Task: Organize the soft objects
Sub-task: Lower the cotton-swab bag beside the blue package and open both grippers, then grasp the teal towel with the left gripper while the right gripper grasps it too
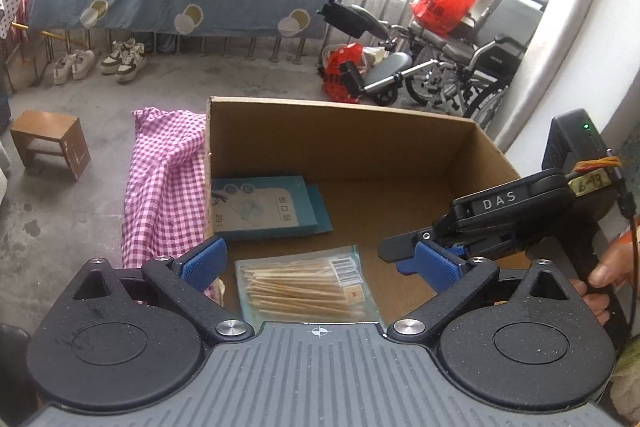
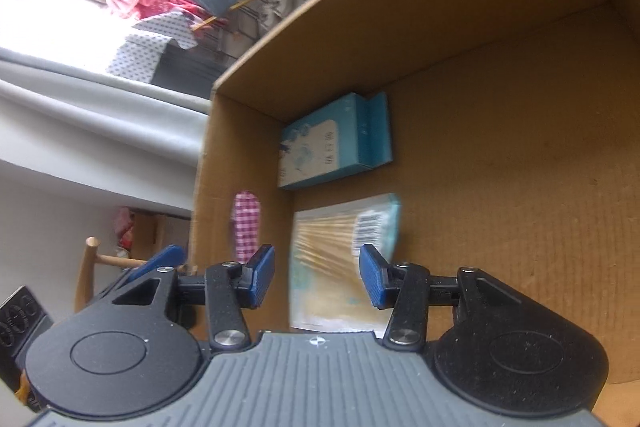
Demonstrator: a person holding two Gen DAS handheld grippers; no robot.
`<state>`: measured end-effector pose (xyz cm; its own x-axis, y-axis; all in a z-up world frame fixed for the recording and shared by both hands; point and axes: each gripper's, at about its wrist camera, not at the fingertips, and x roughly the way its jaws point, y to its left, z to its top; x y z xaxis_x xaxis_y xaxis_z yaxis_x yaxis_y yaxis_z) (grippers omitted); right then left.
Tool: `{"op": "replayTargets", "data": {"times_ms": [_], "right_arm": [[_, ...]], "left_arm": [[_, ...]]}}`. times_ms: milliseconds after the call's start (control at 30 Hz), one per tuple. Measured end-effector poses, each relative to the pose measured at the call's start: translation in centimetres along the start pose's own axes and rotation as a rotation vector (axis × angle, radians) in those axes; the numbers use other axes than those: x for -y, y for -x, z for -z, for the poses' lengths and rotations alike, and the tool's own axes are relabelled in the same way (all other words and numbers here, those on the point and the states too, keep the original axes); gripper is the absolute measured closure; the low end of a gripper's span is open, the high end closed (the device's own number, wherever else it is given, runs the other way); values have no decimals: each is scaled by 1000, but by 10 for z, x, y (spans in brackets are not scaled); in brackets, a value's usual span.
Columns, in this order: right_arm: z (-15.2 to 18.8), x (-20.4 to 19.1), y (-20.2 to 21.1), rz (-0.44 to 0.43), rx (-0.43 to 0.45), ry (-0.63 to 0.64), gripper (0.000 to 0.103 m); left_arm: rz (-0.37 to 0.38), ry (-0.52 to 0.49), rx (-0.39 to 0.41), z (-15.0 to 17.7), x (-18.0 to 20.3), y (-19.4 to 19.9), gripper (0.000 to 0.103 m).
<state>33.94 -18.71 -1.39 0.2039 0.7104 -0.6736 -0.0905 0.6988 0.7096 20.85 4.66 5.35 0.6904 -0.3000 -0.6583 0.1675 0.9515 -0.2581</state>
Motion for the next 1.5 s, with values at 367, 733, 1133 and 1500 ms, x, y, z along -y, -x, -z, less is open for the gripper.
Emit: {"op": "replayTargets", "data": {"times_ms": [367, 733, 1133, 1500], "right_arm": [[0, -15, -41, 226, -251, 122, 54], [4, -40, -93, 383, -338, 199, 64], [-11, -30, -84, 391, -274, 101, 64], [-16, -24, -68, 383, -222, 81, 61]], "left_arm": [[-43, 93, 65, 31, -27, 59, 1], [-49, 144, 71, 53, -52, 66, 1], [-32, 175, 54, 67, -69, 58, 1], [-29, 178, 47, 70, -68, 57, 1]]}}
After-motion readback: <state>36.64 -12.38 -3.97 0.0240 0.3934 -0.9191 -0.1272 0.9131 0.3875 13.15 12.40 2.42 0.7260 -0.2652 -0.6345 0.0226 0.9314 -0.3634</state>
